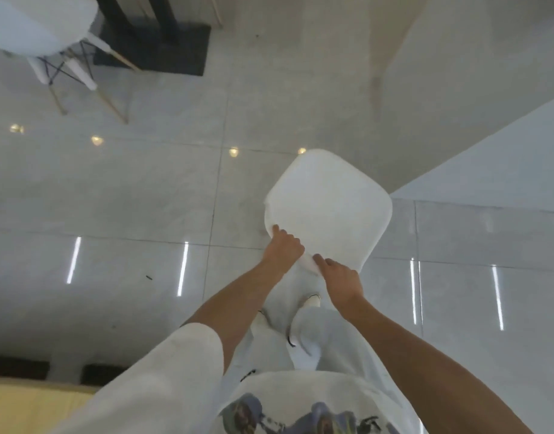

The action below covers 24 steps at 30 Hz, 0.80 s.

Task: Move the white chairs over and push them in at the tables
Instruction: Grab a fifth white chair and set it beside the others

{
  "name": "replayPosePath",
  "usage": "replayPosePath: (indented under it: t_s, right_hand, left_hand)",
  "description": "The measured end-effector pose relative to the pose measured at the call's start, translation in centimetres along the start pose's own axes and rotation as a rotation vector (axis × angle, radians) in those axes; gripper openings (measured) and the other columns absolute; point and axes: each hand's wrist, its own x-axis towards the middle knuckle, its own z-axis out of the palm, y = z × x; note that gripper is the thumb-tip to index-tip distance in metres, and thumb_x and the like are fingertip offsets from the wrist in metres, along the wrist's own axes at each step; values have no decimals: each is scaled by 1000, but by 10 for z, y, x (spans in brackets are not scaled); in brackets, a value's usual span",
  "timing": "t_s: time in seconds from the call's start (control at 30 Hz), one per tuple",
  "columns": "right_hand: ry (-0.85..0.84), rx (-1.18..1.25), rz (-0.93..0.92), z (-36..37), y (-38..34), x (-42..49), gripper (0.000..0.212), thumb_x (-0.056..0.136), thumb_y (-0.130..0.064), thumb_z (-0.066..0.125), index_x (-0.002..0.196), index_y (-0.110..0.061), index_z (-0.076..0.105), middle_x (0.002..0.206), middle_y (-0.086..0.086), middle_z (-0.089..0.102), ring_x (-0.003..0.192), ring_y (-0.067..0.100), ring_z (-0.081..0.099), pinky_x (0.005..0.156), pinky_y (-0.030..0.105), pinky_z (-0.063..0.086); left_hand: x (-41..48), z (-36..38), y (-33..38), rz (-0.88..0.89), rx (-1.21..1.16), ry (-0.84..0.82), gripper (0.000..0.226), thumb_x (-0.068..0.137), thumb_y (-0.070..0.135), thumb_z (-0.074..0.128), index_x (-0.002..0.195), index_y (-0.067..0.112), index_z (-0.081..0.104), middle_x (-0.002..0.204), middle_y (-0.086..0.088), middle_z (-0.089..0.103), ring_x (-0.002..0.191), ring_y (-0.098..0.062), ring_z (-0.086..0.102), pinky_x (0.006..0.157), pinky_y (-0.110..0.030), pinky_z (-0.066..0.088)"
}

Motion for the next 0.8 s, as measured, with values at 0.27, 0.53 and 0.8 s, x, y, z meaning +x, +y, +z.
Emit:
replayPosePath:
  t_s: [0.27,0.53,0.8]
  right_hand:
    - [116,-172,-305,-9,-11,13,68,42,-3,84,105,-20,65,69,-5,62,51,16,60,40,23,39]
    - [147,-187,-488,-37,1,83,42,52,-9,83,90,-23,70,74,-4,67,70,19,66,56,25,51]
    - [2,-7,-434,-17,-6,93,38,79,-4,63,115,-16,64,116,2,65,114,22,53,97,27,42]
  left_hand:
    - [-48,9,-13,-244,-150,-83,29,78,8,70,105,16,64,103,1,67,101,-23,62,100,-44,39]
    - [-35,23,-1,-559,-432,-83,24,83,6,61,105,15,64,101,-1,69,96,-23,66,82,-31,44]
    - [-35,54,27,-712,-575,11,34,82,7,48,114,17,55,110,1,63,107,-22,57,82,-31,39]
